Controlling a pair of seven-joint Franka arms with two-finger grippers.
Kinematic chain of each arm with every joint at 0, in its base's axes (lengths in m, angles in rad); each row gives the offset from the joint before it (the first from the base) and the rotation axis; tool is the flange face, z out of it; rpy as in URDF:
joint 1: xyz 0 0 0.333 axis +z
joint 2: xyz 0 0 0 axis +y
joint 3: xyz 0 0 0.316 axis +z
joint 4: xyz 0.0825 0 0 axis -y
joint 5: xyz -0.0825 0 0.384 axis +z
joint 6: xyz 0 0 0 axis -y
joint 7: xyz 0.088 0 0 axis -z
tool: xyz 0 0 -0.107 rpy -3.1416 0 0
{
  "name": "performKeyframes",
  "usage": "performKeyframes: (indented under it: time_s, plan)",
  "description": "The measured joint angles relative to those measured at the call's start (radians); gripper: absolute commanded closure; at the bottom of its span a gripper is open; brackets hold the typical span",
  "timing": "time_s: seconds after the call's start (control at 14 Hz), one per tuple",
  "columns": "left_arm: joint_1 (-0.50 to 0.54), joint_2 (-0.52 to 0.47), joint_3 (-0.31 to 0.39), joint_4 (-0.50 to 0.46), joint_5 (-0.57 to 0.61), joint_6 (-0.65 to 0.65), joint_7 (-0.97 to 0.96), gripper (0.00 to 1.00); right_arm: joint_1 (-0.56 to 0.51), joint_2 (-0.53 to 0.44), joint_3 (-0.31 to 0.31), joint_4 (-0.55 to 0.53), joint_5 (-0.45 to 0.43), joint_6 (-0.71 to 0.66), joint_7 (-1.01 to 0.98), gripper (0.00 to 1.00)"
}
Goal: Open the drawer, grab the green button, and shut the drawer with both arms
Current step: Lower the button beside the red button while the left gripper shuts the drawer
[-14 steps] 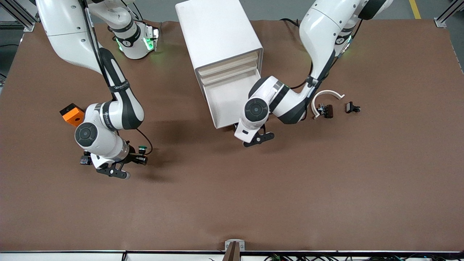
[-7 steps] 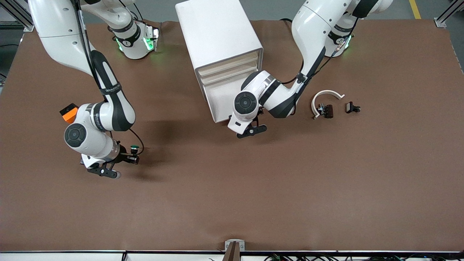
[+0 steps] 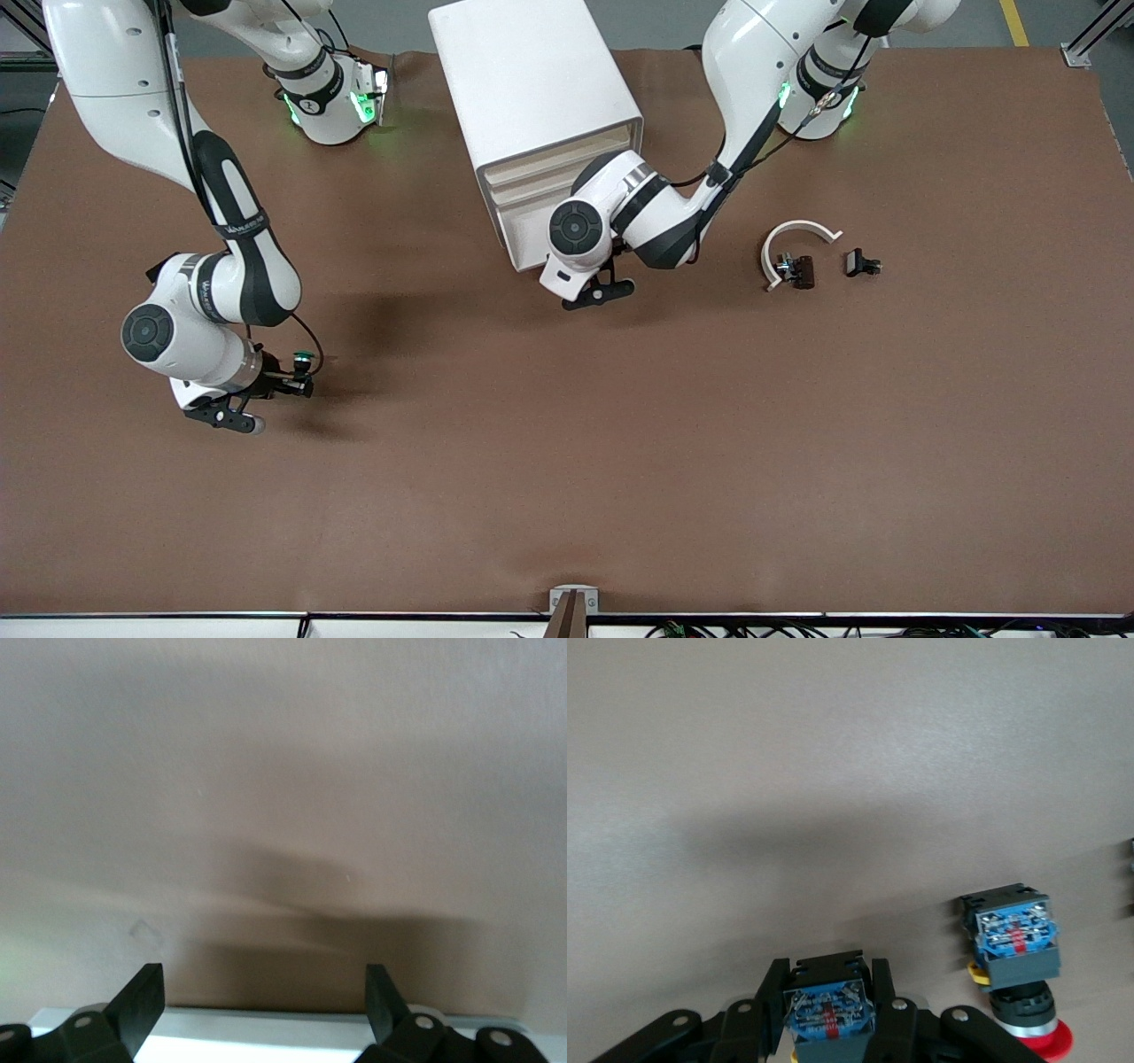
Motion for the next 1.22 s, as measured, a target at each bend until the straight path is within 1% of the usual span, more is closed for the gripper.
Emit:
performKeyframes:
  time_s: [0.64, 1.22]
  plan:
    - [-0.003, 0.0, -0.01, -0.02, -0.223, 0.001, 0.0, 0.0, -0.002, 0.031, 0.015, -0.007, 0.0, 0.015, -0.009, 1.0]
    - [-0.004, 0.012, -0.033, -0.048, -0.351, -0.026, 0.0, 0.0, -0.002, 0.031, 0.018, -0.008, 0.0, 0.016, -0.009, 1.0]
